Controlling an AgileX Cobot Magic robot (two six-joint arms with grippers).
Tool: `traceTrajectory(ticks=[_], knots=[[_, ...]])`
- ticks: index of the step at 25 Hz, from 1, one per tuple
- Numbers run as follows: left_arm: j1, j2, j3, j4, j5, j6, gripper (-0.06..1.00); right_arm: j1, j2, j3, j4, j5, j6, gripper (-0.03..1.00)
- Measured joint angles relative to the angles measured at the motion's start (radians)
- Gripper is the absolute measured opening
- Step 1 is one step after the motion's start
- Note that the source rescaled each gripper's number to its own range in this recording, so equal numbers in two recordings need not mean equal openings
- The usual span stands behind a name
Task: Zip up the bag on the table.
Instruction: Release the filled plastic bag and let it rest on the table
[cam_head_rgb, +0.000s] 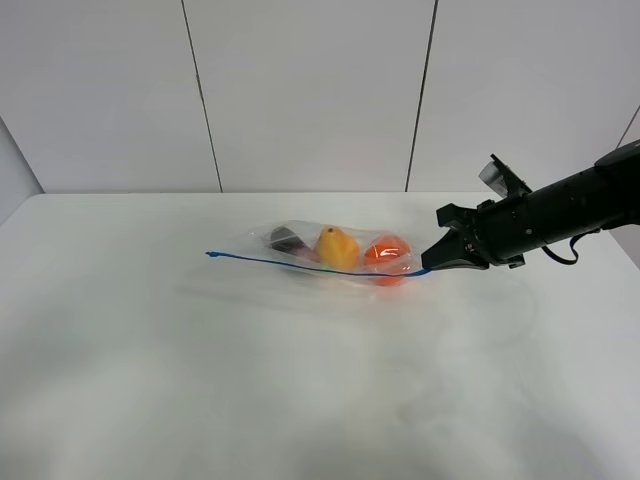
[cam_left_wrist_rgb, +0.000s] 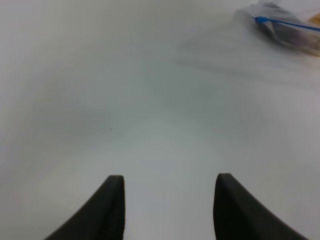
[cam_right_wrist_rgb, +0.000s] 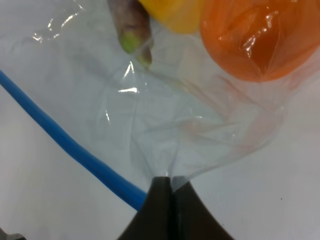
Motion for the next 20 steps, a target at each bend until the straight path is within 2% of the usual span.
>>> traceTrajectory(ticks=[20], knots=[[0.000, 0.000, 0.000, -0.001, 0.000, 0.000, 0.87, 0.000, 0.000, 0.000, -0.027, 0.000, 0.000, 0.01]])
